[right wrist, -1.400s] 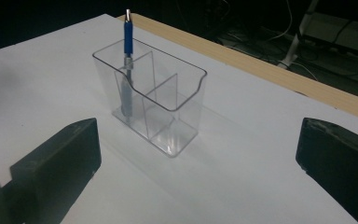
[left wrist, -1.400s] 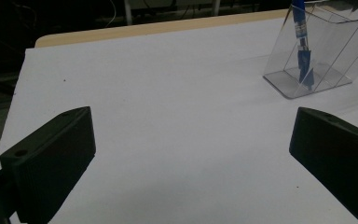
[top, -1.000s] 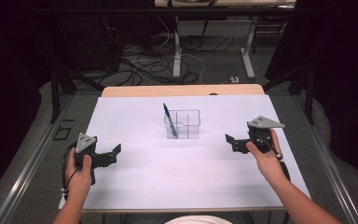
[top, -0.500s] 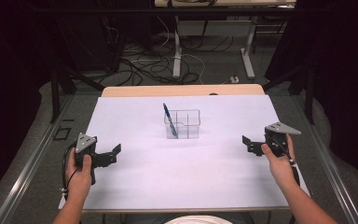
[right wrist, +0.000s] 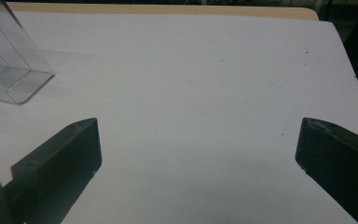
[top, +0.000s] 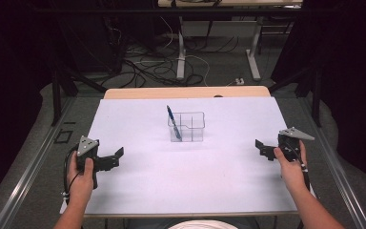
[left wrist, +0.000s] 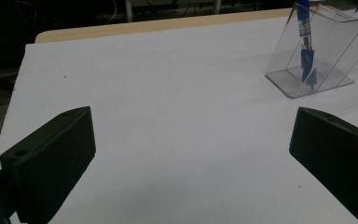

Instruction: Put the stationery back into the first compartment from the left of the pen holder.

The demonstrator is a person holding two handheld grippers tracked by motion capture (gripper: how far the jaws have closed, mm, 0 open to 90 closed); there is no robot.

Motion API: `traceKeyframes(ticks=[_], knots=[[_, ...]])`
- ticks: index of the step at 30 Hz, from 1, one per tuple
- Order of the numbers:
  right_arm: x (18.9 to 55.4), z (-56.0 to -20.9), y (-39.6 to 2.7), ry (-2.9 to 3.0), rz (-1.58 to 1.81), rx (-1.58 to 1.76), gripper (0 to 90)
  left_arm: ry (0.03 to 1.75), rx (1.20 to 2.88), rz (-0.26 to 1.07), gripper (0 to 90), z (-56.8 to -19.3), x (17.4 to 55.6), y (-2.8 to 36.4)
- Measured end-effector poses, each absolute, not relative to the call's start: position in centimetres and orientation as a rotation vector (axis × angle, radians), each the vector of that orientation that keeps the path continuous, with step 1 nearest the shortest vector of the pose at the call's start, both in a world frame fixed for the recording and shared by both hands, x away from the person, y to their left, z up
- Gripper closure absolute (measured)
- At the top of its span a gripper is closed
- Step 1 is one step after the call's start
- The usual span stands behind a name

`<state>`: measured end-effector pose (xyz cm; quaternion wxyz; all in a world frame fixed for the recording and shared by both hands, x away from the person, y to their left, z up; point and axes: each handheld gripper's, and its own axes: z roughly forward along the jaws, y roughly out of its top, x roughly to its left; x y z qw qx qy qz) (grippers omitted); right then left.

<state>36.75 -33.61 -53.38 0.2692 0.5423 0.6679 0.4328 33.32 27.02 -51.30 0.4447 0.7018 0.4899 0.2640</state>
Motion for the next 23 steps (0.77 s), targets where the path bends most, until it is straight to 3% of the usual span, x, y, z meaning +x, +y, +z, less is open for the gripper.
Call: traceKeyframes(ticks=[23], knots=[[37.0,-54.5,-35.4,1.745,1.155,1.568,0.6,1.229,1.739,0.647,0.2,-51.5,33.5,27.0]])
